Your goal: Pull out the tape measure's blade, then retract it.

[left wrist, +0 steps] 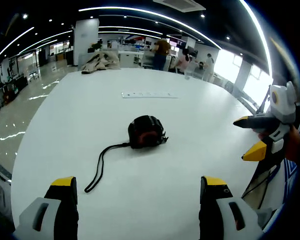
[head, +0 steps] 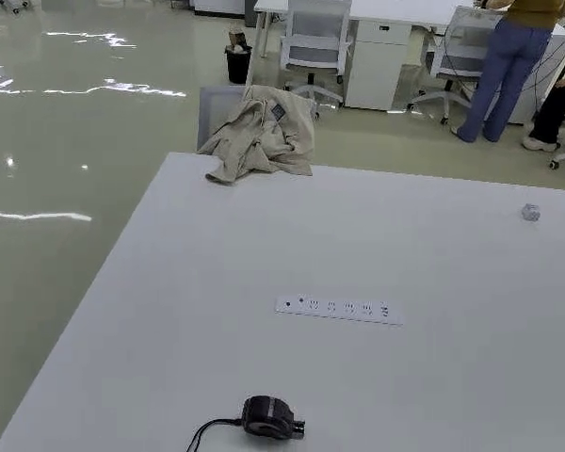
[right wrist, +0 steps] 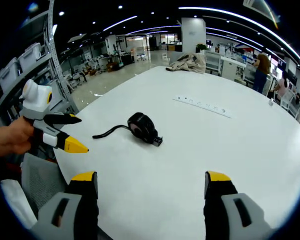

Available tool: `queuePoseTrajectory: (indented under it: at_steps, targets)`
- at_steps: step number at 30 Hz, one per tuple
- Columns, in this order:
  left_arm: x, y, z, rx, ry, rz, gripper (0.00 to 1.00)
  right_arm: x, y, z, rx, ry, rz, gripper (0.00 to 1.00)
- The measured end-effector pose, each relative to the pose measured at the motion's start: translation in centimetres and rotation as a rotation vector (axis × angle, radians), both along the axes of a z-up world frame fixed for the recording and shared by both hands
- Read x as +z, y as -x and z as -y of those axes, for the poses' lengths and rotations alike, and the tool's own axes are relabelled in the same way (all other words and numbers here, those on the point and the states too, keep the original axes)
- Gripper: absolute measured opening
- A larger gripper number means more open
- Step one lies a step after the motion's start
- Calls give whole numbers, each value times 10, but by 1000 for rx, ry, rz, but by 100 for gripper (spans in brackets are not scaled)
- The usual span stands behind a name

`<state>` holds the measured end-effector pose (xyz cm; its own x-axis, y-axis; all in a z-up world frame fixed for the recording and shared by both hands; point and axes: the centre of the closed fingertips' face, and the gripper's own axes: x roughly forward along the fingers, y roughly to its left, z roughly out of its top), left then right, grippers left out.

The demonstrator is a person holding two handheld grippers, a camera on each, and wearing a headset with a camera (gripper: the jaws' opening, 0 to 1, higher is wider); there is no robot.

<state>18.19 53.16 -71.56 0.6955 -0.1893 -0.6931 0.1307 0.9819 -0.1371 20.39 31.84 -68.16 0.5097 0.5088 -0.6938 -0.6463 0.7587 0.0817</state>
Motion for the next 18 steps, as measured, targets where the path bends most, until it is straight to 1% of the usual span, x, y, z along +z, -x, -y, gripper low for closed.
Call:
queuePoseTrajectory:
  at_steps: [3, 4, 5, 7, 8, 9, 11, 12, 14, 17, 18]
  targets:
    - [5, 2, 0, -3, -6, 4, 100, 3, 4, 4, -11, 2, -4, 92]
    - [6, 3, 0, -4, -2, 6, 100, 4, 6, 5, -10, 2, -8, 92]
    - [7, 5, 1, -4, 4, 4, 100, 4, 8, 7, -14, 4, -11, 93]
    - [10, 7, 4, -16, 0, 1, 100, 4, 13, 10, -19, 16, -20, 94]
    - [11, 8, 4, -19, 1, 4, 100, 5, 16, 11, -22, 12, -26, 95]
    - [12, 8, 6, -20, 12, 13, 100, 6, 17, 11, -23, 11, -25, 95]
    - [10, 11, 4, -20, 8, 0, 100, 7, 20, 13, -26, 19, -25, 96]
    - [13, 11, 4, -19, 11, 8, 100, 9, 21, 14, -30, 16, -25, 97]
    - [14, 13, 2, -16, 9, 5, 100, 11, 23, 15, -29, 10, -25, 97]
    - [18, 16, -1, -11, 14, 9, 100, 19, 27, 14, -29, 7, -14, 99]
    - [19, 17, -2, -13, 12, 6, 100, 21, 28, 13, -27, 7, -11, 99]
